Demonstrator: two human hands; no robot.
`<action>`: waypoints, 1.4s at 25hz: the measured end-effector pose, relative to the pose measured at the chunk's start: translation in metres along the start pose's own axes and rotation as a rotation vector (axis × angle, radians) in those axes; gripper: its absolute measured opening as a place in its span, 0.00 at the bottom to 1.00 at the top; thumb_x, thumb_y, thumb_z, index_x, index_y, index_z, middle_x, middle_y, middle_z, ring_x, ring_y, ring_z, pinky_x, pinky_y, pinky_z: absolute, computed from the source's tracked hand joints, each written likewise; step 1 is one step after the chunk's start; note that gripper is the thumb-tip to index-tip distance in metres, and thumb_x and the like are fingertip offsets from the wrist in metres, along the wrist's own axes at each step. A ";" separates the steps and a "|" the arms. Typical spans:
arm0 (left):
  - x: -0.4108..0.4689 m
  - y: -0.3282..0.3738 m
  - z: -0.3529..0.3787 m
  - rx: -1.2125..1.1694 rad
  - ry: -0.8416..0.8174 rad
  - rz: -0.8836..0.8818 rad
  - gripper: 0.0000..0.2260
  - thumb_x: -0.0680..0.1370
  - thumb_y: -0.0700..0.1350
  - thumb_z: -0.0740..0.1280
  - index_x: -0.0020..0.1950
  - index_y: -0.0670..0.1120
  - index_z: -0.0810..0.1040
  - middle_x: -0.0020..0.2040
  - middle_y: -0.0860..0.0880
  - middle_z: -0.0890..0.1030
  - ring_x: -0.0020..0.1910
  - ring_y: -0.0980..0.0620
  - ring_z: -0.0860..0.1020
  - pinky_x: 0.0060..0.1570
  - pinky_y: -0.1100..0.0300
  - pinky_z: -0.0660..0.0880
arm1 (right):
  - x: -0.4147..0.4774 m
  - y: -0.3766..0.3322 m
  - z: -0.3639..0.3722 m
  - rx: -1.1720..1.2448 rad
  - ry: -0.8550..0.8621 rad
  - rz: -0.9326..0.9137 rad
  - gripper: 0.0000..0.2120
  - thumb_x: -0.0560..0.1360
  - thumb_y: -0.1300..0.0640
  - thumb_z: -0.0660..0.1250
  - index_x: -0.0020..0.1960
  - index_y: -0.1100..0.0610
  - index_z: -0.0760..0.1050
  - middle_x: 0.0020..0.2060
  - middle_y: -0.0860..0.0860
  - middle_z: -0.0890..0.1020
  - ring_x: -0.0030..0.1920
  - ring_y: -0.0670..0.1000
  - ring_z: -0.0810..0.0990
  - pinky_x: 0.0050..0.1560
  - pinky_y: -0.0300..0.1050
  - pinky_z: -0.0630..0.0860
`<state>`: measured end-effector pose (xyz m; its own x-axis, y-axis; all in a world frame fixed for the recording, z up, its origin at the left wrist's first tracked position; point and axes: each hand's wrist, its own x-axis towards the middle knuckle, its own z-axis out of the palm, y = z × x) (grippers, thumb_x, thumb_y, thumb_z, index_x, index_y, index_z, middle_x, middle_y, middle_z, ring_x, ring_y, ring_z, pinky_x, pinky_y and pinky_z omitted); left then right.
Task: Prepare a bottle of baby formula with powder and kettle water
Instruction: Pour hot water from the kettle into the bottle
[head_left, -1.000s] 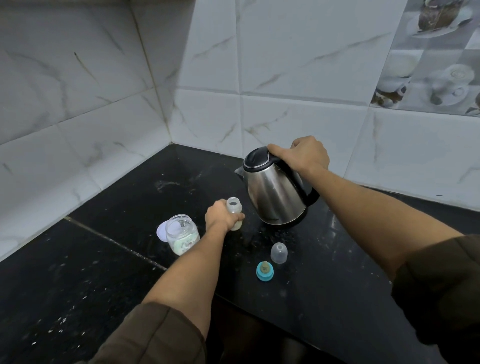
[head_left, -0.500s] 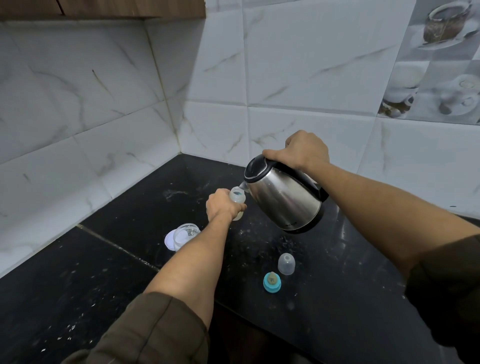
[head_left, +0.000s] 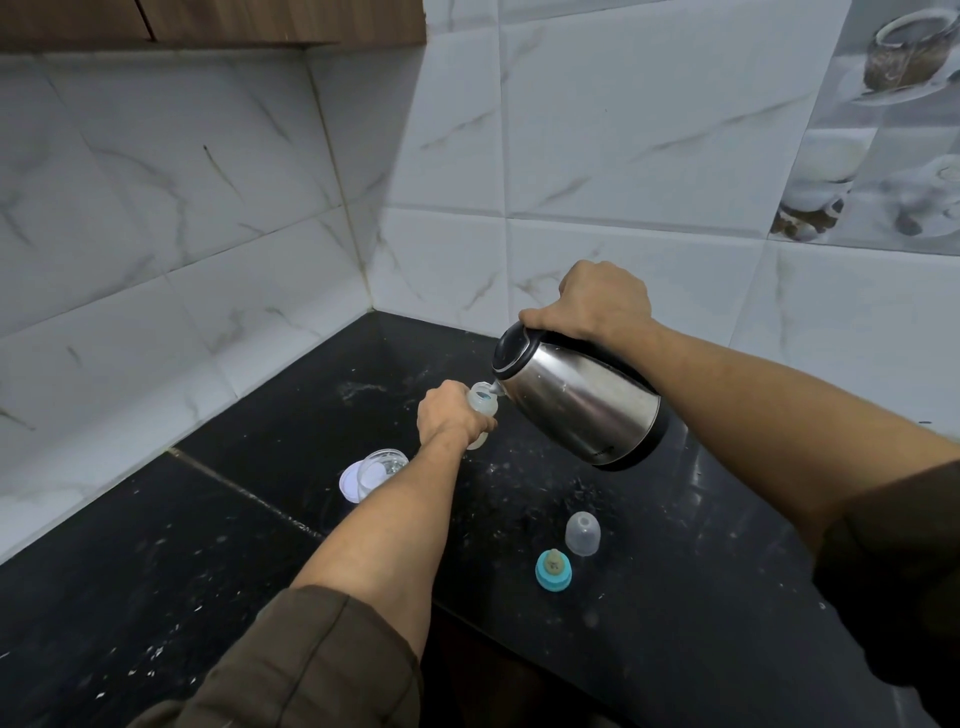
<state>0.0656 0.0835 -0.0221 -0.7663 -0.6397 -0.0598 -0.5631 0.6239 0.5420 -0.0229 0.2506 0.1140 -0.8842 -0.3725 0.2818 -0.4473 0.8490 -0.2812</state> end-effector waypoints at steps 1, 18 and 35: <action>0.000 0.000 0.001 0.008 -0.005 0.004 0.19 0.67 0.52 0.83 0.56 0.49 0.85 0.49 0.47 0.85 0.50 0.48 0.82 0.49 0.54 0.79 | 0.000 -0.001 0.000 -0.012 -0.003 -0.005 0.25 0.62 0.31 0.71 0.34 0.55 0.74 0.32 0.50 0.79 0.36 0.54 0.78 0.34 0.44 0.67; -0.001 0.004 0.008 0.034 -0.049 0.040 0.19 0.68 0.52 0.83 0.55 0.49 0.85 0.50 0.47 0.85 0.46 0.49 0.79 0.47 0.54 0.78 | 0.001 -0.003 -0.004 -0.149 -0.035 -0.056 0.26 0.64 0.30 0.69 0.36 0.53 0.72 0.34 0.50 0.78 0.39 0.58 0.80 0.41 0.46 0.74; -0.004 0.008 0.010 0.017 -0.081 0.056 0.20 0.68 0.52 0.83 0.57 0.49 0.84 0.51 0.48 0.86 0.52 0.49 0.83 0.53 0.52 0.80 | 0.000 -0.001 -0.006 -0.190 -0.036 -0.060 0.26 0.65 0.30 0.69 0.36 0.53 0.71 0.34 0.50 0.78 0.40 0.57 0.79 0.41 0.47 0.75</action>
<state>0.0611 0.0955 -0.0256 -0.8191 -0.5652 -0.0978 -0.5230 0.6658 0.5322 -0.0221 0.2524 0.1198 -0.8624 -0.4351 0.2586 -0.4692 0.8789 -0.0861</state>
